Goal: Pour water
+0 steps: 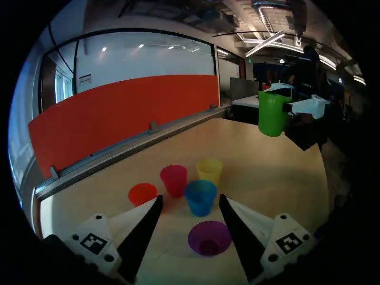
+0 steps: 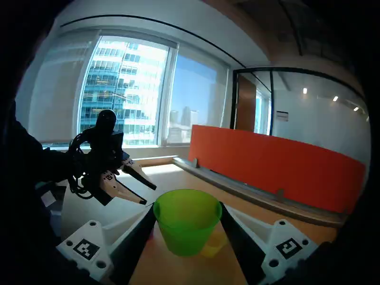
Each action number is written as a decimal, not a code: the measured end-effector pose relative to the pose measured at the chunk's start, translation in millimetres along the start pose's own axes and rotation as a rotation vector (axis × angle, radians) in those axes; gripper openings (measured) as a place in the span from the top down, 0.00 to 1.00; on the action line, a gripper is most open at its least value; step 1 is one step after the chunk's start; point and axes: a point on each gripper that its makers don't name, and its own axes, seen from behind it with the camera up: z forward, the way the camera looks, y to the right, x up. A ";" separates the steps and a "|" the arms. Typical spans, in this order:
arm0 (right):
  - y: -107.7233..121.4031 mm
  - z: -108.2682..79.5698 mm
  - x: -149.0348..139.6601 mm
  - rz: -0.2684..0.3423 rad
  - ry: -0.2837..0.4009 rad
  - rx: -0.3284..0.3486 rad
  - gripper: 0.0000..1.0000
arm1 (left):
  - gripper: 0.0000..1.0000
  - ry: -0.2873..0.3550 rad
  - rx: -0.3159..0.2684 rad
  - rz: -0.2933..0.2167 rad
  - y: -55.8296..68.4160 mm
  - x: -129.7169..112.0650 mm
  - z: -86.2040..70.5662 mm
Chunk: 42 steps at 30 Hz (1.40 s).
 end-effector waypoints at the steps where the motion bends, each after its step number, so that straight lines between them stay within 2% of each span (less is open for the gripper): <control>1: 0.0 0.3 0.1 0.000 0.000 0.001 0.06 | 0.13 -0.001 -0.001 0.000 0.0 0.0 0.6; 15: -0.3 0.2 2.1 -0.002 0.012 0.006 0.06 | 0.13 -0.048 -0.030 0.005 2.4 -5.7 11.9; 30: 4.9 -6.0 -3.0 -0.005 0.005 0.002 0.06 | 0.13 -0.119 -0.056 0.010 7.7 -26.2 38.2; 42: 11.6 -11.4 -12.3 0.004 -0.007 -0.009 0.06 | 0.13 -0.168 -0.077 -0.006 15.5 -42.2 59.0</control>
